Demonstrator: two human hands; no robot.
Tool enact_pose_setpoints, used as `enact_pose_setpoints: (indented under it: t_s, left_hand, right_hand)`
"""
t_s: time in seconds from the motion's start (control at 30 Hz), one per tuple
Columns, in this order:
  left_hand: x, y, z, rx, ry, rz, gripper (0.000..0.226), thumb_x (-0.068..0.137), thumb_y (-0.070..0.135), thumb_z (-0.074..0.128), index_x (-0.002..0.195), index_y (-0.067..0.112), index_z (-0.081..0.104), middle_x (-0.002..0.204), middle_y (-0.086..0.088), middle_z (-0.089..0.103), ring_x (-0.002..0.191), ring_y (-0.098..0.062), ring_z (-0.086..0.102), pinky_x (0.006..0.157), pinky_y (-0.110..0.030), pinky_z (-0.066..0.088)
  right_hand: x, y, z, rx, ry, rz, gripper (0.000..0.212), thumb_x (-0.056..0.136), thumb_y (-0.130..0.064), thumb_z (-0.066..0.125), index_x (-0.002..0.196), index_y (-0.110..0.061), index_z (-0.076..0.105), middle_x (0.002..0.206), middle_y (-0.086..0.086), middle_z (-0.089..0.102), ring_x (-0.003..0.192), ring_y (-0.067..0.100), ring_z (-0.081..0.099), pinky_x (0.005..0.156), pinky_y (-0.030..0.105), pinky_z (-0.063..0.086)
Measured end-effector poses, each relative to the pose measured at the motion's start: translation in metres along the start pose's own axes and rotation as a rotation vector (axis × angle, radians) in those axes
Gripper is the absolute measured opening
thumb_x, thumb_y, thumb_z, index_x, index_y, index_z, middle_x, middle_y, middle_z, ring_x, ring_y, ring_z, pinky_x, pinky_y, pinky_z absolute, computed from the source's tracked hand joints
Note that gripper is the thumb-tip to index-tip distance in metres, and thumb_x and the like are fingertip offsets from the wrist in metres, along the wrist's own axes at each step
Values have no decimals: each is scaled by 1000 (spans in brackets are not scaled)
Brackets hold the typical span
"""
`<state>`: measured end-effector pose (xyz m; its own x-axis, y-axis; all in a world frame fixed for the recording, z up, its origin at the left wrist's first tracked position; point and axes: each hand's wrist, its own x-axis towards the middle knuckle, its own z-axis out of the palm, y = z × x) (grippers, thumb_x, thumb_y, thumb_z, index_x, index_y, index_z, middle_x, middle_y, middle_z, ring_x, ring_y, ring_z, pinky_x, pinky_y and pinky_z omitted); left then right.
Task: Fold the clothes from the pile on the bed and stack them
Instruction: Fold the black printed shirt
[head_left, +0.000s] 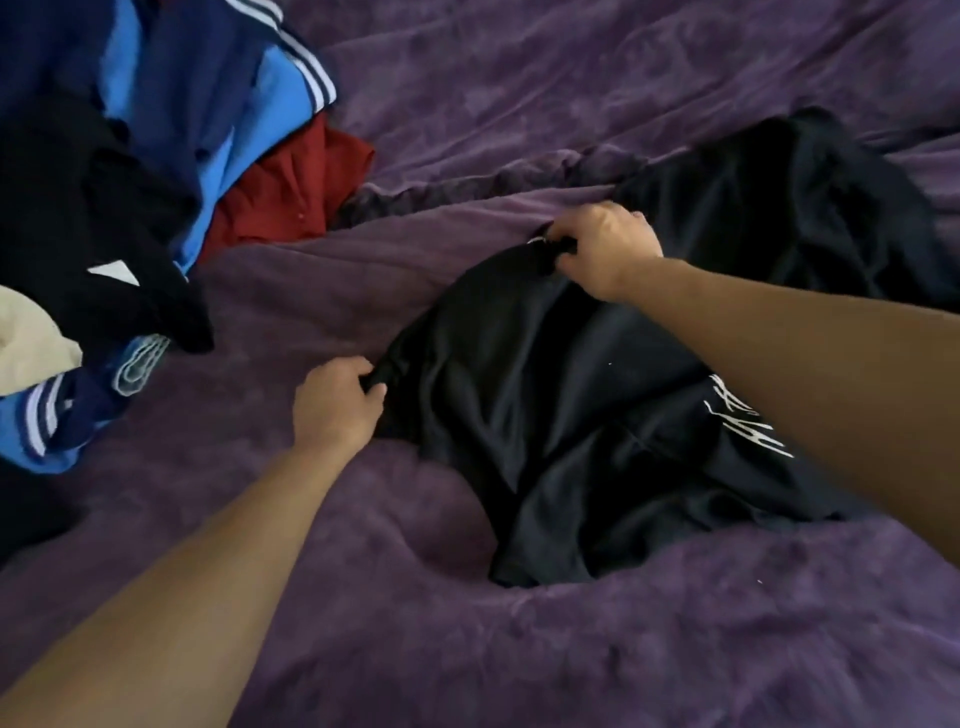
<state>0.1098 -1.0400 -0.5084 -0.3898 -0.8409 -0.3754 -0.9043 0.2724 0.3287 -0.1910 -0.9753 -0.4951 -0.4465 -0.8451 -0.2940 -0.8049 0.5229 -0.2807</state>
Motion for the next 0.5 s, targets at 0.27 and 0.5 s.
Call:
enact_pose_setpoints:
  t_s: [0.27,0.5]
  left_hand:
    - [51,103,-78,-355,566,210,26,78,5,49,100,6,64,105,-12,62,101,-29,57,87,-34,40]
    - [50,305,-67,-485,331,742,31,80,5,51,109,9,61,104,-3,66,102,-21,60,84,-34,46]
  right_hand:
    - [-121,80,13,22,231,-77,9,83,-5,64,91,-9,65,85,11,61,87,37,58,69,44,50]
    - [-186,202,8,291,226,681,14,86,-18,65,98,-13,71,92,16,72,88,33,66,79,39,48]
